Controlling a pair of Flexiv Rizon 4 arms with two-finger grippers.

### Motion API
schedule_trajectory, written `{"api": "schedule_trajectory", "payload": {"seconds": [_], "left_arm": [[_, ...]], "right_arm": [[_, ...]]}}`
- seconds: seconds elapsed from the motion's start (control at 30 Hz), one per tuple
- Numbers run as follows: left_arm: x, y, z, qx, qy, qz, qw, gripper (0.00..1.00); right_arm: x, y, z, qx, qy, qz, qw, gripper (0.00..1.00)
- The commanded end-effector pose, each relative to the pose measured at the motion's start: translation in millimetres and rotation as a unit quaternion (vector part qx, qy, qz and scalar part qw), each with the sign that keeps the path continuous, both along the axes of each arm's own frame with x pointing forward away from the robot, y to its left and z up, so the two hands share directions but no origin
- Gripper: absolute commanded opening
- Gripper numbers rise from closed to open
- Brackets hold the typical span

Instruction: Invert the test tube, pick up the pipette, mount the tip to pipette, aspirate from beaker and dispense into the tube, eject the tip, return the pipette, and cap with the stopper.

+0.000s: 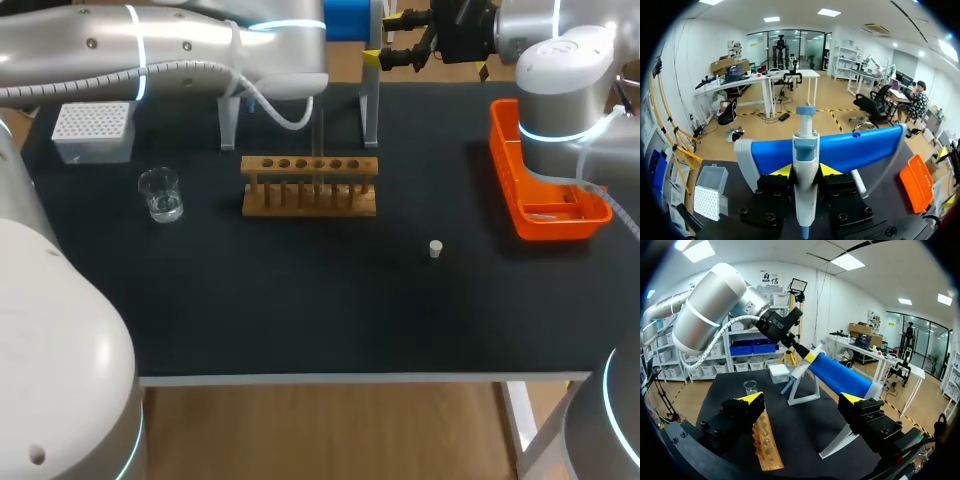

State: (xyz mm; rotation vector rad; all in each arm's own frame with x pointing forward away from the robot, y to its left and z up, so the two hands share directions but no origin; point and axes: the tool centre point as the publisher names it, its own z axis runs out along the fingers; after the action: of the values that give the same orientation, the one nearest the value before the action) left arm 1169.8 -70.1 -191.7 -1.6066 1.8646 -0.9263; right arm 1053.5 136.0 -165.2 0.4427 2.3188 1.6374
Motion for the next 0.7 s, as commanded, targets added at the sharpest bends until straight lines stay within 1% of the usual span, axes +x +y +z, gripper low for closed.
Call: {"api": "schedule_trajectory", "payload": {"seconds": [0.03, 0.07, 0.1, 0.53, 0.7], "left_arm": [[0.9, -1.0, -0.1, 0.0, 0.002, 0.001, 1.0, 0.55], [0.1, -1.2, -0.2, -0.001, 0.002, 0.002, 1.0, 0.74], [-1.0, -1.4, -0.2, -0.002, 0.001, 0.003, 1.0, 1.0], [-18.4, -7.8, 2.0, -0.008, -0.002, 0.005, 1.0, 1.0], [-22.0, -10.0, 7.6, -0.007, -0.006, 0.001, 1.0, 1.0]], "right_arm": [[0.3, -0.8, 0.4, -0.001, 0.001, 0.001, 1.0, 1.0], [0.3, -0.8, 0.4, -0.001, 0.001, 0.001, 1.0, 1.0], [0.3, -0.8, 0.4, -0.001, 0.001, 0.001, 1.0, 1.0], [0.3, -0.8, 0.4, -0.001, 0.001, 0.001, 1.0, 1.0], [0.3, -0.8, 0.4, -0.001, 0.001, 0.001, 1.0, 1.0]]}}
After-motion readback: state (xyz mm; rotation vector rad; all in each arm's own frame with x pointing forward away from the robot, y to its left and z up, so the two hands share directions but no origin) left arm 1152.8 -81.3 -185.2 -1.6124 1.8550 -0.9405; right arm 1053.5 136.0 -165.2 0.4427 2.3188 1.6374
